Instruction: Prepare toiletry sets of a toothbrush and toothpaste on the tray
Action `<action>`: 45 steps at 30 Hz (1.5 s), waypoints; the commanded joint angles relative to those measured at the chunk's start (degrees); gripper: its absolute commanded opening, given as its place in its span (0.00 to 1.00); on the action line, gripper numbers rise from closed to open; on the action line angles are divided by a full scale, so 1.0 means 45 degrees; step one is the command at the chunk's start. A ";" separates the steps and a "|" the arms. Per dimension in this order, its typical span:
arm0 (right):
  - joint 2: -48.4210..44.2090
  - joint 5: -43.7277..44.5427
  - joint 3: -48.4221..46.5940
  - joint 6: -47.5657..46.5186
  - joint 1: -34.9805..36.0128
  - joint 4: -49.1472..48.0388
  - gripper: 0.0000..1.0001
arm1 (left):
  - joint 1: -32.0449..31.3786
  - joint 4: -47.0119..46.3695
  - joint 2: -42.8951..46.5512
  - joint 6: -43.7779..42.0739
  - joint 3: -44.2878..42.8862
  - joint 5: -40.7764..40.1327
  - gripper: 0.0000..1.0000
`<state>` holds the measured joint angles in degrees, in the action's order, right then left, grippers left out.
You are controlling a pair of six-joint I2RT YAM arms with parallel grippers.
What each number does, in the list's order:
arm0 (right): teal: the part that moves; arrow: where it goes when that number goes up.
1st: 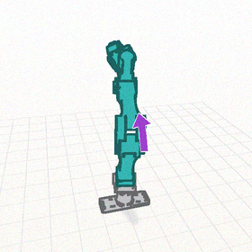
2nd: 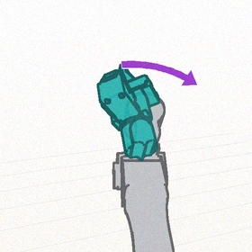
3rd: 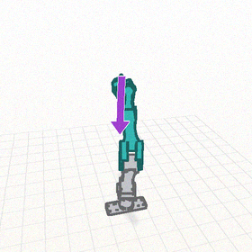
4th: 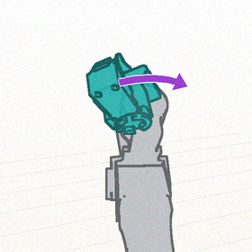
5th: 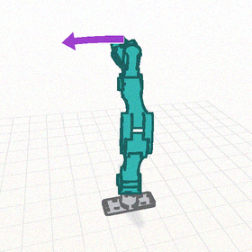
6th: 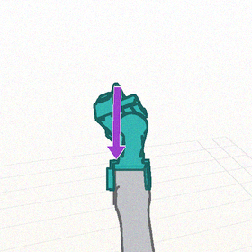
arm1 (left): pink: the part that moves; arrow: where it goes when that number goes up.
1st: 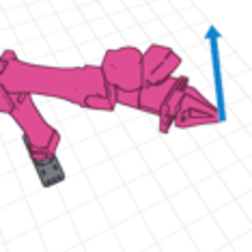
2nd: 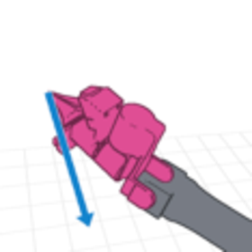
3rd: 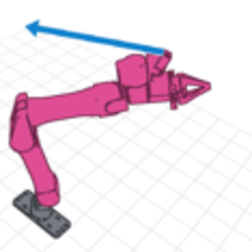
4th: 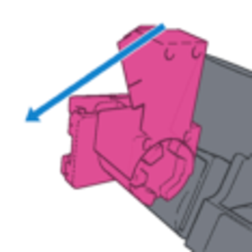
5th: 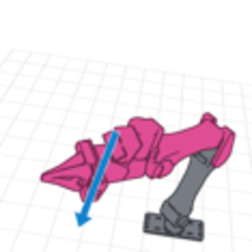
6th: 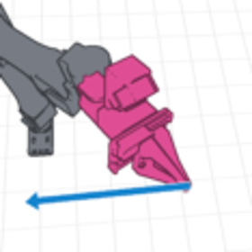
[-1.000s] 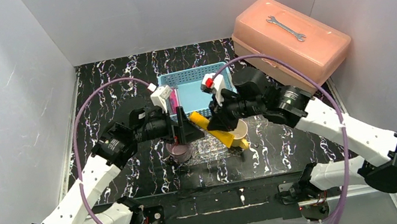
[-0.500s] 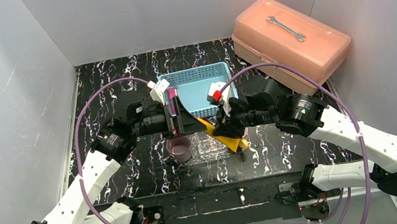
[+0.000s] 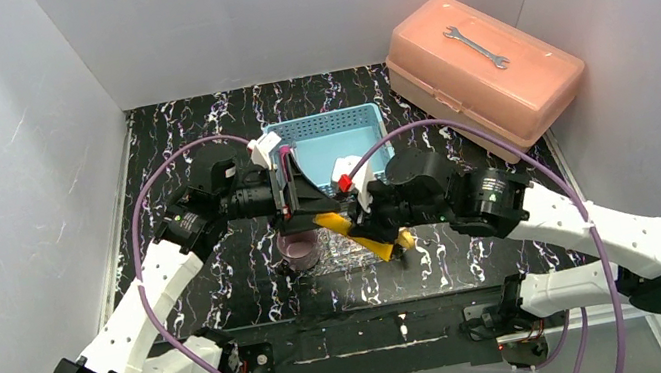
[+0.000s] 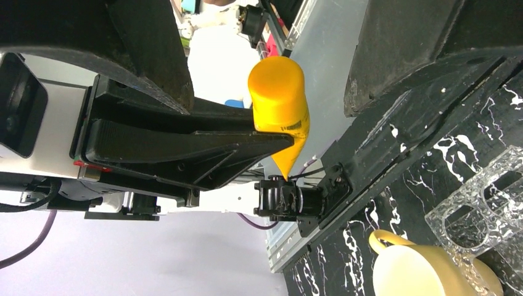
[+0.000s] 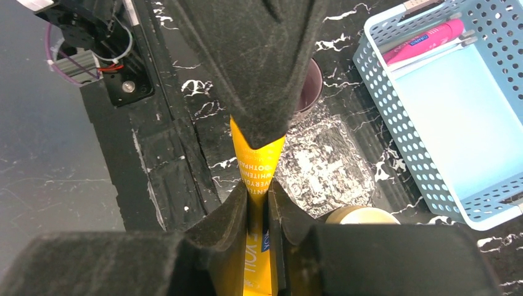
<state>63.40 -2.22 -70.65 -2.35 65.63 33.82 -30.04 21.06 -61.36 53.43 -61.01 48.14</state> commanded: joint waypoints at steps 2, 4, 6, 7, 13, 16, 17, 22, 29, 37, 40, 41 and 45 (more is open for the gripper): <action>0.0068 0.1054 -0.0718 -0.0224 0.0310 -0.0399 0.23 | 0.0147 0.0590 0.0087 -0.0087 -0.0276 0.0850 0.85; 0.0108 0.1120 -0.0771 -0.0222 0.0371 -0.0440 0.23 | 0.0150 0.0705 0.0073 -0.0194 -0.0265 0.0902 0.80; 0.0147 0.1202 -0.0812 -0.0236 0.0413 -0.0462 0.23 | 0.0153 0.0796 0.0089 -0.0326 -0.0261 0.0932 0.75; 0.0177 0.1229 -0.0849 -0.0222 0.0431 -0.0460 0.23 | 0.0153 0.0841 0.0097 -0.0386 -0.0254 0.0951 0.74; 0.0409 0.1256 -0.1043 -0.0187 0.0580 -0.0407 0.24 | 0.0153 0.0854 0.0083 -0.0594 -0.0159 0.1003 0.67; 0.0532 0.1180 -0.1199 -0.0162 0.0659 -0.0383 0.24 | 0.0152 0.0828 0.0006 -0.0669 -0.0120 0.1104 0.65; 0.0584 0.1187 -0.1243 -0.0149 0.0706 -0.0387 0.24 | 0.0153 0.0808 0.0004 -0.0680 -0.0102 0.1117 0.65; 0.0790 0.1271 -0.1435 -0.0195 0.0814 -0.0406 0.24 | 0.0153 0.0769 -0.0101 -0.0838 -0.0110 0.1278 0.58; 0.1100 0.1519 -0.1545 -0.0252 0.0941 -0.0426 0.24 | 0.0147 0.0789 -0.0177 -0.1110 -0.0019 0.1498 0.43; 0.1185 0.1694 -0.1543 -0.0278 0.1012 -0.0492 0.34 | 0.0153 0.0828 -0.0219 -0.1457 0.0016 0.1723 0.15; 0.1176 0.1798 -0.1527 -0.0279 0.1022 -0.0501 0.39 | 0.0153 0.0828 -0.0226 -0.1549 0.0067 0.1587 0.00; 0.1152 0.1840 -0.1502 -0.0288 0.1022 -0.0531 0.42 | 0.0143 0.0828 -0.0230 -0.1591 0.0105 0.1518 0.00; 0.0879 0.2287 -0.1215 -0.0254 0.1022 -0.0756 0.60 | 0.0465 0.0962 -0.0046 -0.1886 0.0172 0.1164 0.00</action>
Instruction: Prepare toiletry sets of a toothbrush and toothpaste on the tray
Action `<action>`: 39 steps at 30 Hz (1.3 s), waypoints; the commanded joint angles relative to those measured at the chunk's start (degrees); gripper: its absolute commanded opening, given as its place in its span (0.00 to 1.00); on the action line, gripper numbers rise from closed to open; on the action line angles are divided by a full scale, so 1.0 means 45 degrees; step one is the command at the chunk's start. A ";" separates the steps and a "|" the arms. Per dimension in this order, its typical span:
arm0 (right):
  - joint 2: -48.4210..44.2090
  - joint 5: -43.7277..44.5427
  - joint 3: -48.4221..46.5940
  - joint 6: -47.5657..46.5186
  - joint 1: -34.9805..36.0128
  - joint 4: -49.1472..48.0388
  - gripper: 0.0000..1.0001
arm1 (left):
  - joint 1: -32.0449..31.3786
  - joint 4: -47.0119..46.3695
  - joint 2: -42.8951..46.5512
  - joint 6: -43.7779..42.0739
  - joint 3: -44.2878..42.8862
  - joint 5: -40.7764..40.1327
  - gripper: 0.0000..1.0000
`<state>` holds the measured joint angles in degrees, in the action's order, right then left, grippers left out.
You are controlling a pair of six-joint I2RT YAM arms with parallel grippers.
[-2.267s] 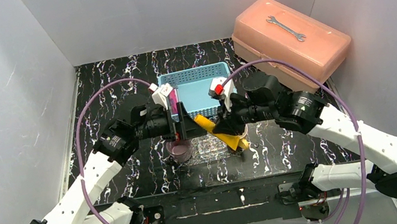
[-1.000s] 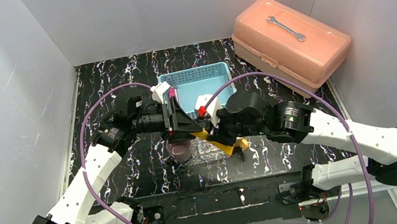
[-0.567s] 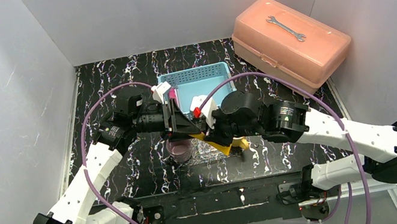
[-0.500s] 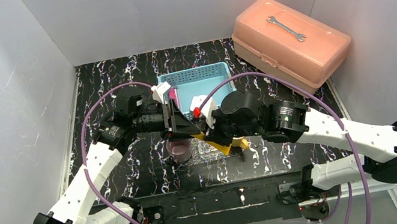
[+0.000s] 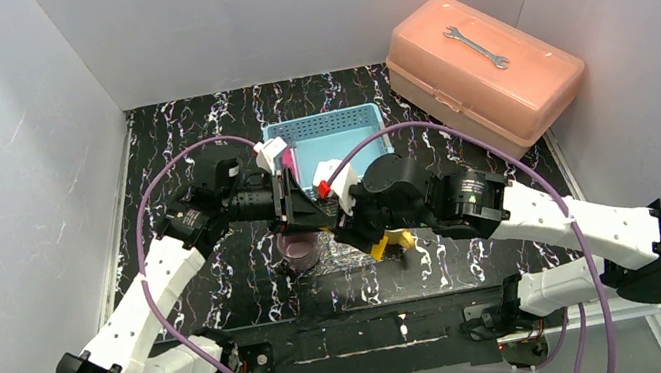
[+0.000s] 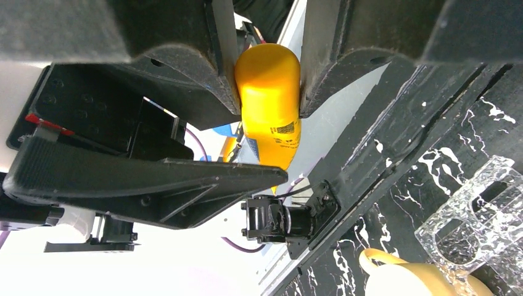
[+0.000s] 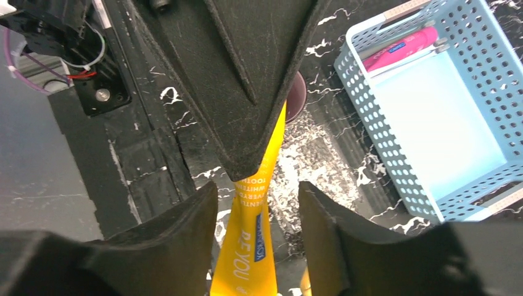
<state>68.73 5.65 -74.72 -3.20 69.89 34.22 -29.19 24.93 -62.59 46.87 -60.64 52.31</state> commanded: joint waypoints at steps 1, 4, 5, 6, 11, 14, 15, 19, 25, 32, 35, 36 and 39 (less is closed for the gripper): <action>-0.0368 0.0668 -0.0261 -0.0037 0.0075 -0.0870 0.62 | 0.0508 0.0119 0.0279 -0.0469 0.0118 0.0233 0.00; -0.0510 0.1026 -0.0148 0.0129 0.0077 -0.0966 0.65 | 0.1317 -0.0007 0.0473 -0.0420 0.0294 0.0381 0.00; -0.0552 0.1166 -0.0104 0.0202 0.0075 -0.1076 0.65 | 0.1553 -0.0070 0.0537 -0.0417 0.0366 0.0444 0.00; -0.0574 0.1398 -0.0055 0.0299 0.0075 -0.1165 0.66 | 0.1786 -0.0171 0.0599 -0.0392 0.0443 0.0513 0.00; -0.0586 0.2545 0.0145 0.0953 0.0075 -0.1774 0.68 | 0.3197 -0.0633 0.0823 -0.0514 0.0704 0.1168 0.00; -0.0586 0.3527 0.0236 0.1550 0.0001 -0.2244 0.69 | 0.3783 -0.0817 0.0856 -0.0583 0.0777 0.1328 0.00; -0.0559 0.3646 0.0237 0.1754 -0.0086 -0.2393 0.69 | 0.3893 -0.0923 0.0861 -0.0581 0.0783 0.1339 0.00; -0.0242 0.3242 -0.0125 0.2832 -0.1128 -0.2696 0.69 | 0.4377 -0.1756 0.0891 -0.0014 0.0996 0.1424 0.00; 0.0198 0.0540 -0.0077 0.5297 -0.4399 -0.3247 0.67 | 0.4806 -0.3172 0.0982 0.0815 0.1445 0.1429 0.00; -0.0227 -0.2298 0.1080 0.7522 -0.6517 -0.5011 0.67 | 0.5373 -0.6280 0.1116 0.2949 0.2869 0.1272 0.00; -0.0296 -0.3371 0.1646 0.8533 -0.7132 -0.5874 0.68 | 0.5421 -0.6300 0.1163 0.2972 0.2758 0.1055 0.00; -0.0325 -0.3722 0.1905 0.8896 -0.7296 -0.6262 0.68 | 0.5431 -0.6301 0.1199 0.3006 0.2695 0.0978 0.00; -0.0368 -0.4683 0.2630 0.9922 -0.7674 -0.7379 0.69 | 0.5451 -0.6318 0.1301 0.3148 0.2487 0.0745 0.00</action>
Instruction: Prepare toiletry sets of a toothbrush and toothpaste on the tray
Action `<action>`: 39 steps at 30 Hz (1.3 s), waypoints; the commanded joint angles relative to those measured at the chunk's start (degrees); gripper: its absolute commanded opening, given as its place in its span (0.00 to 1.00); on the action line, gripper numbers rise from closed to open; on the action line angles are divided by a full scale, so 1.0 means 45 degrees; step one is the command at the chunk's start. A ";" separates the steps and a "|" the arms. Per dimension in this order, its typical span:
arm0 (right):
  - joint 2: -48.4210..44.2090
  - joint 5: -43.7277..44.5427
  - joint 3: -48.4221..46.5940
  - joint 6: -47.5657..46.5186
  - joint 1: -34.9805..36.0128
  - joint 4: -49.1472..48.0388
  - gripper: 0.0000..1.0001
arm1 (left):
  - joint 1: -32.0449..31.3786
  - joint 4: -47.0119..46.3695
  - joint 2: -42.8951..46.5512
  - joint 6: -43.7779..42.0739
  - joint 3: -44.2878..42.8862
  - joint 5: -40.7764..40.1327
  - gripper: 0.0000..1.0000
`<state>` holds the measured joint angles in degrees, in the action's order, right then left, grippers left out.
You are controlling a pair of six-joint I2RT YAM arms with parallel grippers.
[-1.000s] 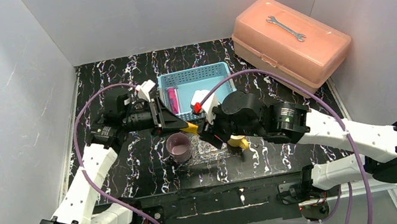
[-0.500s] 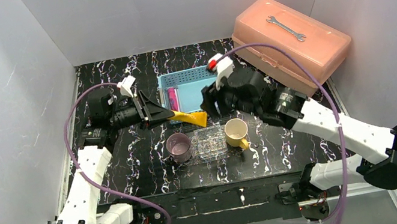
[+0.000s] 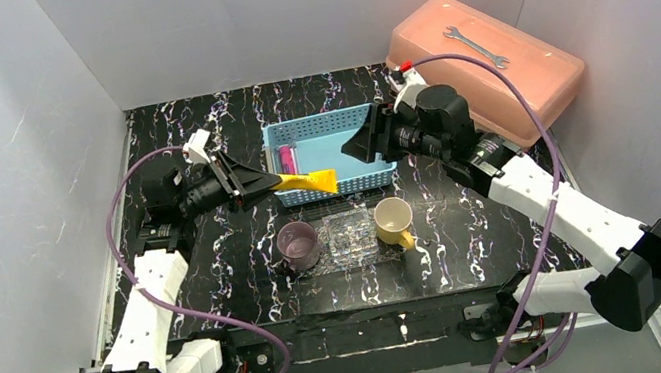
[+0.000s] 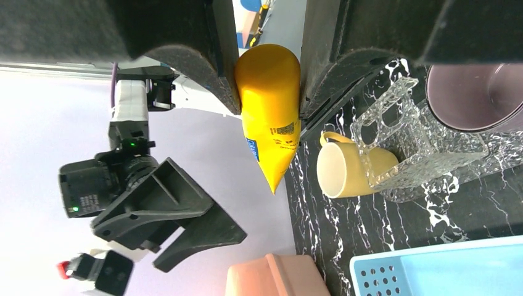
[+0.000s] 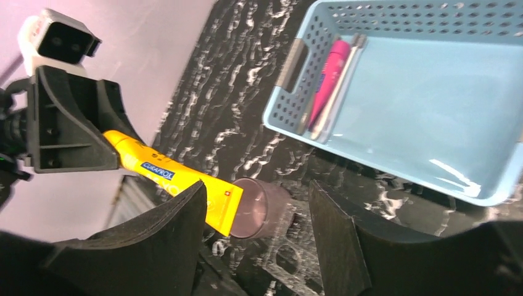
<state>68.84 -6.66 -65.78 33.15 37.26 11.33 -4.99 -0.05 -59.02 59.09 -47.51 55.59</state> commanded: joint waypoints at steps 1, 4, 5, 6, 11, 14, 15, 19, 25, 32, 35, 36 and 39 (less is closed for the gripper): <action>-0.0405 -0.2204 0.0871 0.2147 -0.0502 -0.2769 0.70 | 0.0075 -0.0769 0.0520 0.0502 -0.0504 -0.0031 0.00; -0.0486 -0.2806 0.1559 0.3052 -0.0648 -0.4097 0.70 | 0.0075 -0.0786 0.0545 0.0660 -0.0730 -0.0206 0.00; -0.0524 -0.2958 0.1836 0.3326 -0.0661 -0.4513 0.70 | 0.0065 -0.0788 0.0571 0.0734 -0.0761 -0.0264 0.00; -0.0545 -0.3099 0.2026 0.3541 -0.0679 -0.4894 0.71 | 0.0073 -0.0803 0.0560 0.0841 -0.0775 -0.0323 0.00; -0.0456 -0.3709 0.2872 0.4768 -0.0701 -0.6760 0.71 | 0.0074 -0.1900 0.0669 0.1977 -0.0516 -0.0330 0.00; -0.0425 -0.4020 0.3260 0.5302 -0.0701 -0.8009 0.71 | 0.0065 -0.3482 0.0608 0.3233 -0.0116 -0.0265 0.00; -0.0382 -0.4138 0.3359 0.5460 -0.0701 -0.8371 0.71 | 0.0078 -0.3718 0.0584 0.3477 -0.0035 -0.0264 0.00; -0.0179 -0.4441 0.3547 0.5990 -0.0701 -0.9467 0.72 | 0.0065 -0.4558 0.0502 0.4227 0.0167 -0.0247 0.00; 0.0231 -0.4923 0.3559 0.6753 -0.0701 -1.0897 0.71 | 0.0075 -0.5268 0.0590 0.4964 0.0331 -0.0167 0.00; 0.0784 -0.5301 0.3448 0.7592 -0.0681 -1.2017 0.69 | 0.0075 -0.6745 0.0638 0.6102 0.0682 -0.0259 0.00; 0.0844 -0.5318 0.3323 0.7615 -0.0662 -1.2107 0.68 | 0.0079 -0.7236 0.0579 0.6438 0.0760 -0.0209 0.00; 0.0878 -0.5333 0.3286 0.7651 -0.0652 -1.2166 0.67 | 0.0078 -0.7293 0.0590 0.6488 0.0797 -0.0206 0.00; 0.1028 -0.5358 0.3198 0.7797 -0.0595 -1.2343 0.64 | 0.0064 -0.7425 0.0606 0.6517 0.0840 -0.0136 0.00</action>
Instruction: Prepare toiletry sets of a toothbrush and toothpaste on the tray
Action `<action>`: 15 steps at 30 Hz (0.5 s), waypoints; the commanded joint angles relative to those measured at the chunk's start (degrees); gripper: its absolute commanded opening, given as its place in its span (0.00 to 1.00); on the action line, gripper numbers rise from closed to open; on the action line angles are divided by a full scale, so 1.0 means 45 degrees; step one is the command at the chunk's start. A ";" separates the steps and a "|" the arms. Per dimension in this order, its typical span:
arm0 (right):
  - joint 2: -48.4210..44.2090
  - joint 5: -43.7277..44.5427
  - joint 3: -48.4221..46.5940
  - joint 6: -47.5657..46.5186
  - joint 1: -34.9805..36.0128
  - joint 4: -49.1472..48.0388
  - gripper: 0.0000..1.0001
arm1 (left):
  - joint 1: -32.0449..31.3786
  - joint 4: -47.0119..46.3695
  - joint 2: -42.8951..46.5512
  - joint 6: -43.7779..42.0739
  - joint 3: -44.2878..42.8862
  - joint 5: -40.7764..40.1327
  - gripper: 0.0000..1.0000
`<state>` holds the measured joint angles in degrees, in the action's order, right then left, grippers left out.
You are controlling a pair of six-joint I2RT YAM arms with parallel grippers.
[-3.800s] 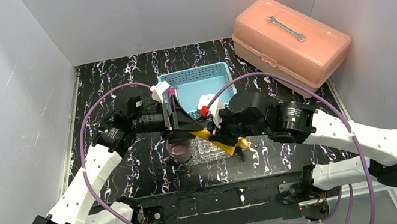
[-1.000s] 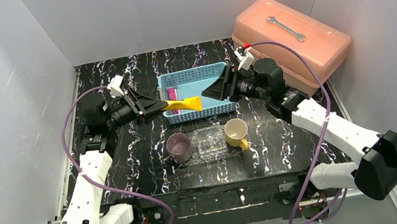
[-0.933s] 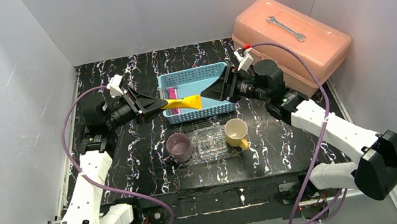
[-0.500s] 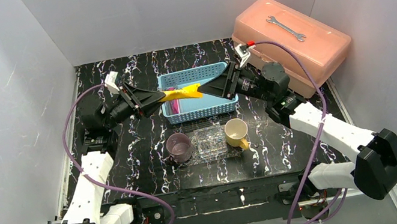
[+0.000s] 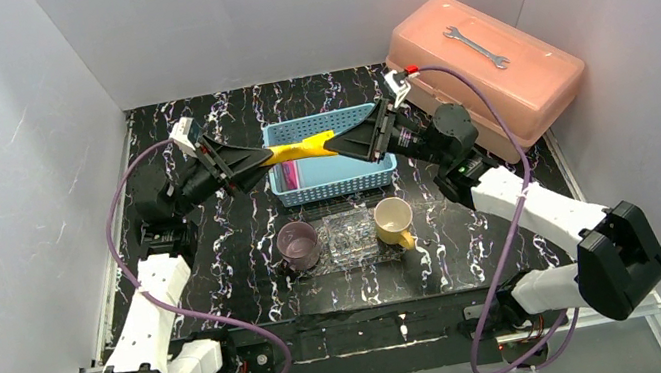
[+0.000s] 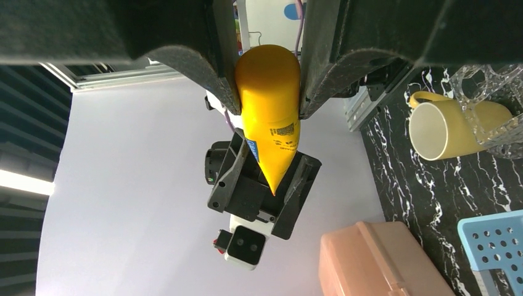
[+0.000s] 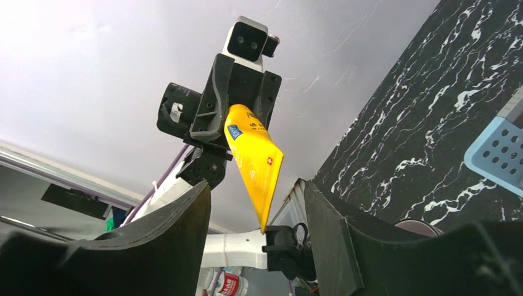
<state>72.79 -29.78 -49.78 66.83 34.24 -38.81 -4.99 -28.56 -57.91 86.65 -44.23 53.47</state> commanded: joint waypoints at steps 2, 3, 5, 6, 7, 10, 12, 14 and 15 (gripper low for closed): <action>0.0296 -0.0251 -0.0391 0.0514 0.0132 -0.1511 0.61 | 0.0075 -0.1161 0.0339 0.0375 0.0121 0.0423 0.00; 0.0365 -0.0274 -0.0433 0.0595 0.0158 -0.1588 0.60 | 0.0075 -0.1187 0.0331 0.0383 0.0141 0.0466 0.00; 0.0484 -0.0277 -0.0541 0.0654 0.0226 -0.1675 0.59 | 0.0075 -0.1229 0.0349 0.0392 0.0170 0.0532 0.00; 0.0542 -0.0277 -0.0593 0.0690 0.0265 -0.1702 0.58 | 0.0075 -0.1259 0.0359 0.0378 0.0188 0.0555 0.00; 0.0601 -0.0277 -0.0651 0.0710 0.0304 -0.1749 0.58 | 0.0065 -0.1284 0.0377 0.0374 0.0213 0.0575 0.00; 0.0777 -0.0258 -0.0835 0.0697 0.0448 -0.1794 0.58 | 0.0065 -0.1329 0.0396 0.0354 0.0274 0.0653 0.00; 0.0885 -0.0223 -0.0889 0.0759 0.0529 -0.1910 0.57 | 0.0075 -0.1364 0.0403 0.0343 0.0297 0.0702 0.00; 0.0932 -0.0147 -0.0886 0.0813 0.0592 -0.2093 0.54 | 0.0075 -0.1408 0.0441 0.0315 0.0297 0.0837 0.00; 0.0947 -0.0104 -0.0896 0.0810 0.0608 -0.2098 0.52 | 0.0073 -0.1408 0.0461 0.0277 0.0317 0.0940 0.00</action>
<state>76.66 -30.39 -50.92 70.17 36.53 -43.66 -4.99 -31.73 -57.84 88.09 -43.44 55.48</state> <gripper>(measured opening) 0.546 0.336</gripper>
